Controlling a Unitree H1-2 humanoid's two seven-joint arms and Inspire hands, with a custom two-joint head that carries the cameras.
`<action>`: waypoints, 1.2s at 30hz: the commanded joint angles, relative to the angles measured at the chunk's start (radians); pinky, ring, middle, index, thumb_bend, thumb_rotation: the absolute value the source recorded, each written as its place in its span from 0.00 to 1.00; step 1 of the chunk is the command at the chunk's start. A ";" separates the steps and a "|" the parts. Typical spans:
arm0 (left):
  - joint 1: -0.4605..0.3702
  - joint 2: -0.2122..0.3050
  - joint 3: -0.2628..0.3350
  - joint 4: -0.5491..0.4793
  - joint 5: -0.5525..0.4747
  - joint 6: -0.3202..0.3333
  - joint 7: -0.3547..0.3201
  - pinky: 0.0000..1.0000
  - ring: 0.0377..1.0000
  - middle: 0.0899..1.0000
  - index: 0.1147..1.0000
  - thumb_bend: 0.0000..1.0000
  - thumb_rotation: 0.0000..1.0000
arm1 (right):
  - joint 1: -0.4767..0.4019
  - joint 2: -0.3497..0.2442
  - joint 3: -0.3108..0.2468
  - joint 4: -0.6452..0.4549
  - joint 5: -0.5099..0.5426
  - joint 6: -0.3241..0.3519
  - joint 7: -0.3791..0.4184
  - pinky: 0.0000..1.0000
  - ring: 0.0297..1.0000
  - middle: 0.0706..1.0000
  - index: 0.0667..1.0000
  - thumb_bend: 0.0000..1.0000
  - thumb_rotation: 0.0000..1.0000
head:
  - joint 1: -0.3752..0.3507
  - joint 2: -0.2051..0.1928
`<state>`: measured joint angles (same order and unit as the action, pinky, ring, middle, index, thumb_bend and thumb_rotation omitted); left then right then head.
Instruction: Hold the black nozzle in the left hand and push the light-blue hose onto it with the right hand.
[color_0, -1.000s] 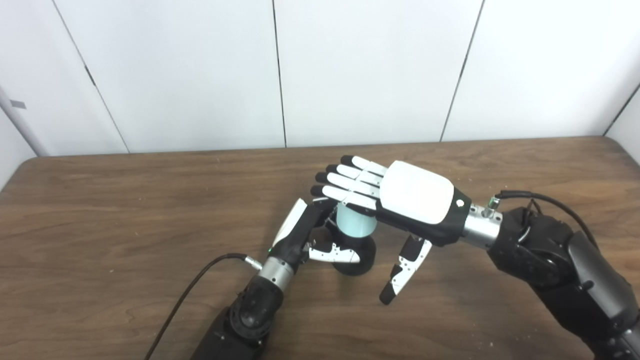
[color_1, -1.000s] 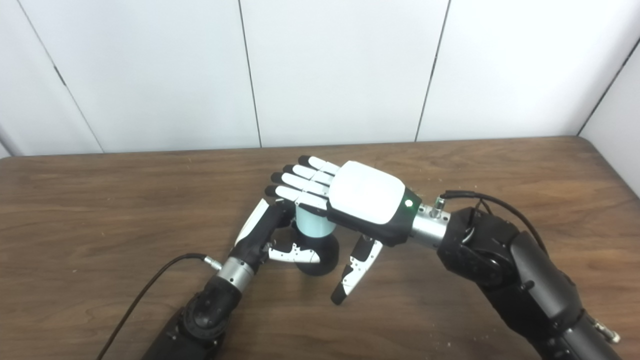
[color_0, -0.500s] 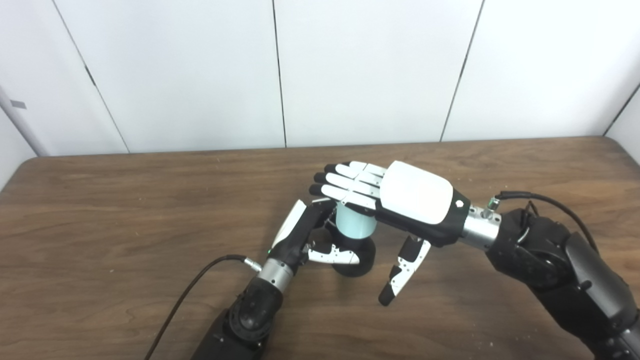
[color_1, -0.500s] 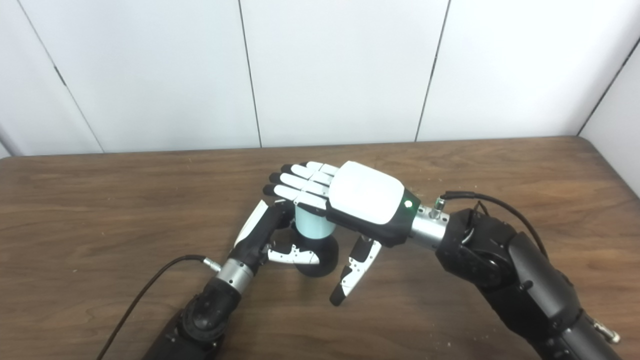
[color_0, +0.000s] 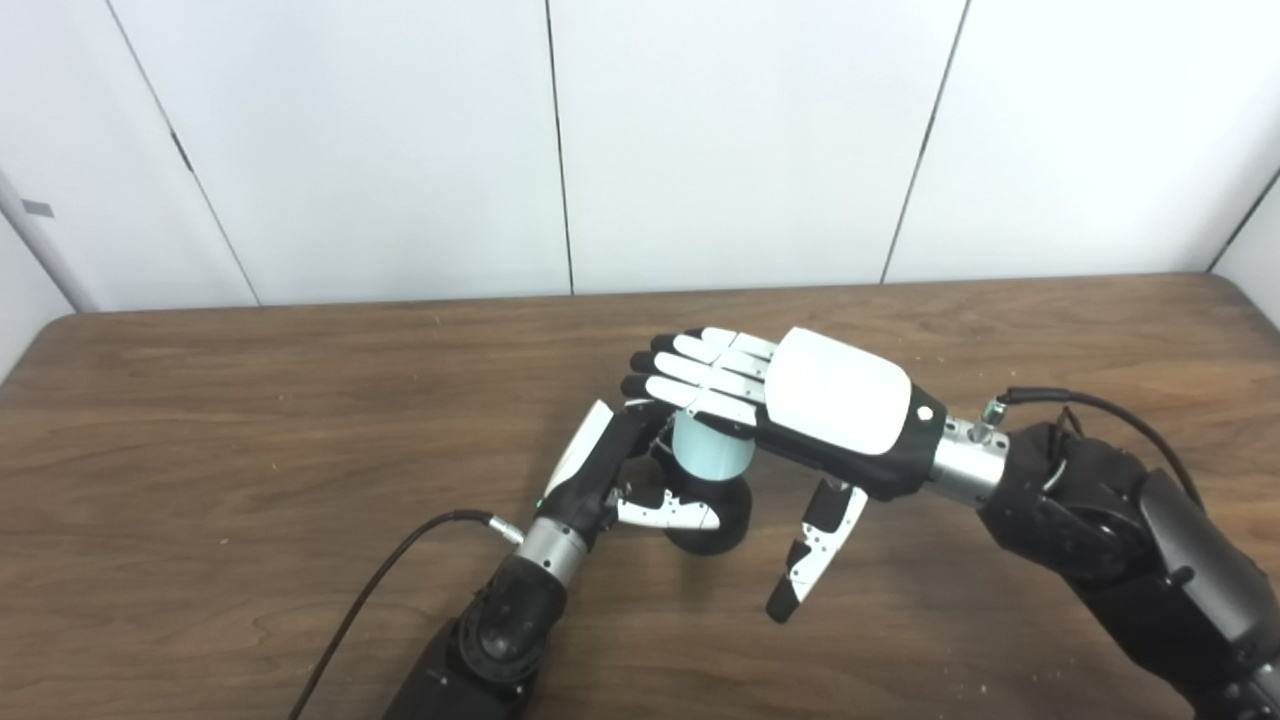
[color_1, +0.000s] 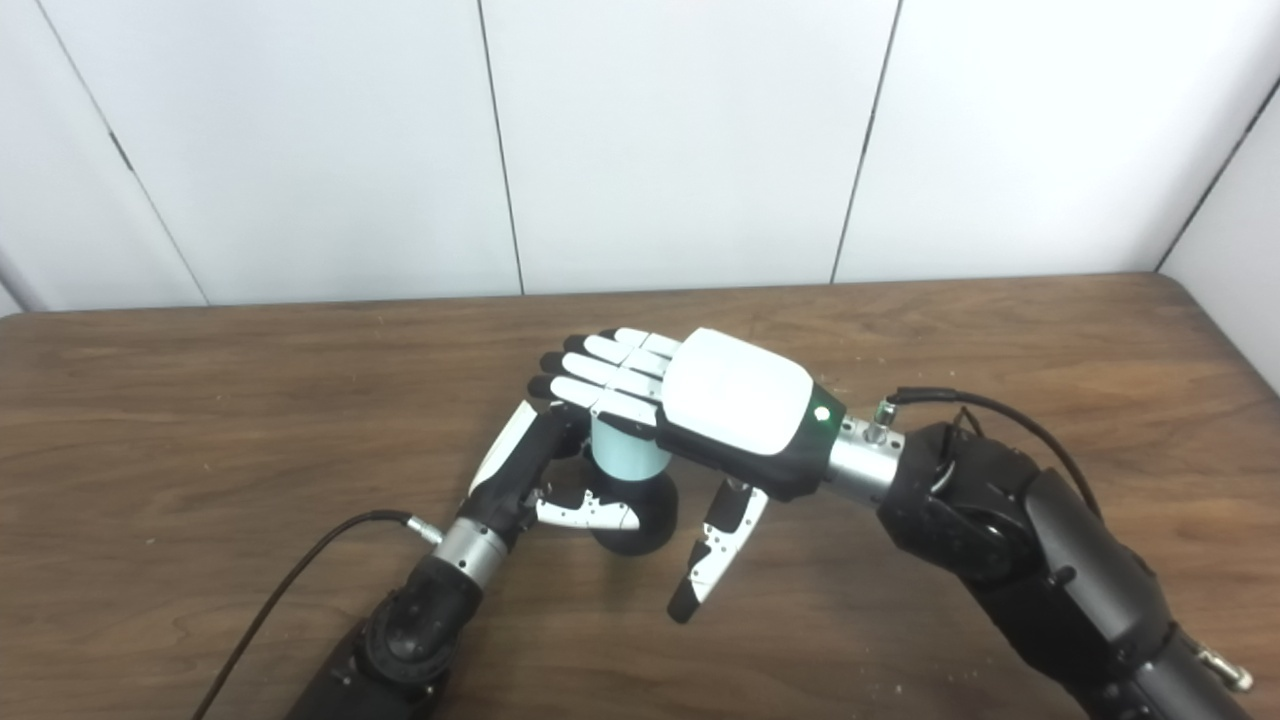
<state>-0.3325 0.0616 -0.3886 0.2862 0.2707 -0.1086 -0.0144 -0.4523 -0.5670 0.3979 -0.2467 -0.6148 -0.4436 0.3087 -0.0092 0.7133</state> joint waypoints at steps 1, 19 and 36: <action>0.107 0.030 -0.044 0.095 0.050 0.134 -0.080 0.38 0.42 0.40 0.44 0.52 0.00 | 0.011 -0.031 0.041 -0.014 0.003 -0.026 0.036 0.95 1.00 1.00 1.00 1.00 0.66 | 0.000 0.000; 0.109 0.031 -0.043 0.076 0.051 0.153 -0.079 0.37 0.41 0.41 0.44 0.52 0.00 | -0.019 -0.126 0.181 -0.026 -0.122 -0.026 -0.205 0.97 1.00 1.00 0.97 0.98 0.67 | 0.000 0.003; 0.113 0.033 -0.045 0.071 0.053 0.153 -0.082 0.36 0.41 0.40 0.44 0.52 0.00 | -0.042 -0.154 0.239 -0.014 -0.292 -0.026 -0.340 0.97 1.00 1.00 0.95 0.97 0.69 | -0.002 0.004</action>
<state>-0.3215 0.0619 -0.3906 0.2687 0.2710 -0.1005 -0.0144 -0.4892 -0.6900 0.6081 -0.2431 -0.8784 -0.4393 -0.0518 -0.0107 0.7164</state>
